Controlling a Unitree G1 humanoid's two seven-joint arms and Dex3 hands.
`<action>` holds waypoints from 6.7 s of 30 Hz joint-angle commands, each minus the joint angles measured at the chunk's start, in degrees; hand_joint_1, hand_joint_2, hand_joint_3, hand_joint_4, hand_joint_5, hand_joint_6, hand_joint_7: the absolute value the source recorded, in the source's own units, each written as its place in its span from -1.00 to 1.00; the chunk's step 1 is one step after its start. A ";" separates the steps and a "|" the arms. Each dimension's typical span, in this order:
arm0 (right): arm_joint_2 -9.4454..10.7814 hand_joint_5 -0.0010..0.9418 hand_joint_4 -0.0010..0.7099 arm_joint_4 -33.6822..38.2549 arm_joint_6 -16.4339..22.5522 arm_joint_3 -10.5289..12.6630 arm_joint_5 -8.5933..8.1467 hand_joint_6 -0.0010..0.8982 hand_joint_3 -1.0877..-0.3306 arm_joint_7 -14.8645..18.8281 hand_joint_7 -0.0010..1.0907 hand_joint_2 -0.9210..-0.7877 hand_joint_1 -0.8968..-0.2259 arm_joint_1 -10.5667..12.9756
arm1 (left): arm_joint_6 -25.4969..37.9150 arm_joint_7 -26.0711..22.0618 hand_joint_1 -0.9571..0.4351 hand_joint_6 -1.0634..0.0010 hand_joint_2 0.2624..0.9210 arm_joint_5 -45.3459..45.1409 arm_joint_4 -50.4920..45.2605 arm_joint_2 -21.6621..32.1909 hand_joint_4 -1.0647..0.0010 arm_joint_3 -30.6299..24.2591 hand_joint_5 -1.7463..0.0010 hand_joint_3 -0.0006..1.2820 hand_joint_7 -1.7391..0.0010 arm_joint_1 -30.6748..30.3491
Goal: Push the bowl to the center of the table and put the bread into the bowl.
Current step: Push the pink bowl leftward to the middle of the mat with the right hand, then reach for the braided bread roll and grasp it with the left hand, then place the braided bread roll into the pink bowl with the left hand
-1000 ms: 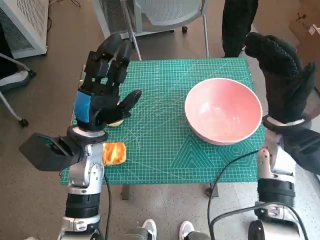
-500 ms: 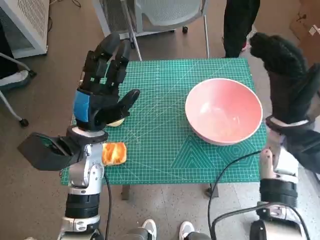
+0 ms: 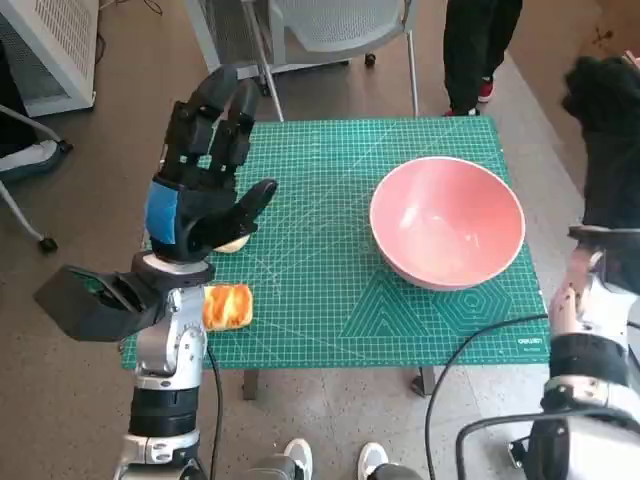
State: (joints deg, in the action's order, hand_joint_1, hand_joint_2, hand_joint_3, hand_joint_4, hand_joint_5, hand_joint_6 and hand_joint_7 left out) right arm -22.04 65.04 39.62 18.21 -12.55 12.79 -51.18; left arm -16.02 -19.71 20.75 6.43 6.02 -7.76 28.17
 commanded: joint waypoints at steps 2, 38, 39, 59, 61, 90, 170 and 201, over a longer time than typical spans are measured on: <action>0.76 -1.00 -0.32 6.77 -5.63 -0.07 2.28 -0.13 0.34 -5.71 -1.00 -1.00 0.41 0.30 | 0.65 0.20 -0.14 1.00 0.66 0.39 -1.17 -0.24 0.84 -0.31 1.00 -0.46 0.35 -0.78; 14.89 -0.98 -0.24 10.01 -20.43 -0.49 3.80 -0.12 0.35 -4.98 -0.98 -1.00 0.45 0.54 | 2.17 1.70 -0.14 1.00 0.71 -1.22 -5.89 1.40 0.85 -0.90 1.00 -0.54 0.40 -4.82; 15.13 -0.98 -0.24 9.98 -20.44 -0.47 3.79 -0.12 0.35 -4.93 -0.98 -1.00 0.46 0.35 | 2.08 1.73 -0.14 1.00 0.71 -1.36 -5.90 1.50 0.85 -0.96 1.00 -0.55 0.40 -4.90; 17.14 -1.00 -0.25 9.40 -19.91 -1.72 4.46 -0.14 0.29 -3.05 -0.99 -1.00 0.53 -4.25 | 0.75 2.93 -0.20 1.00 0.92 -3.16 -6.81 2.75 0.85 -2.51 1.00 -0.76 0.43 -6.81; 16.24 -1.00 -0.25 9.16 -19.46 -1.60 4.34 -0.15 0.29 -2.29 -0.99 -1.00 0.54 -4.28 | 0.68 3.08 -0.21 1.00 0.93 -3.14 -6.91 2.99 0.85 -2.77 1.00 -0.77 0.43 -7.07; 9.87 -0.99 -0.21 -18.89 4.32 -0.14 -3.29 -0.06 0.46 12.75 -0.96 -1.00 0.36 3.18 | 11.68 -0.89 -0.32 0.87 0.84 -30.41 -25.99 29.37 0.86 -10.85 0.99 -0.96 0.52 -26.06; 11.19 -1.00 -0.16 -32.03 -0.16 -4.25 -6.98 -0.10 0.48 14.71 -0.99 -1.00 0.32 9.94 | 17.23 -8.44 0.38 -0.44 0.93 -53.38 -33.65 41.29 -0.50 11.05 -0.29 -0.99 -0.08 -13.68; 11.33 -0.96 -0.03 -36.01 -0.80 -5.28 -2.11 -0.03 0.45 8.66 -0.96 -1.00 0.37 13.30 | 4.31 3.65 0.38 -0.37 0.97 -60.93 -3.03 16.53 -0.37 29.75 -0.44 -0.94 -0.06 19.85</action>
State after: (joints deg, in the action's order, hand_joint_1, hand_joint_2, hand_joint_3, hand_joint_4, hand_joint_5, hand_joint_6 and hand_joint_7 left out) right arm -10.54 29.64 39.84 13.23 -15.93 22.84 -40.20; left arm -10.17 -17.93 -38.73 -1.41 24.00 20.41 45.11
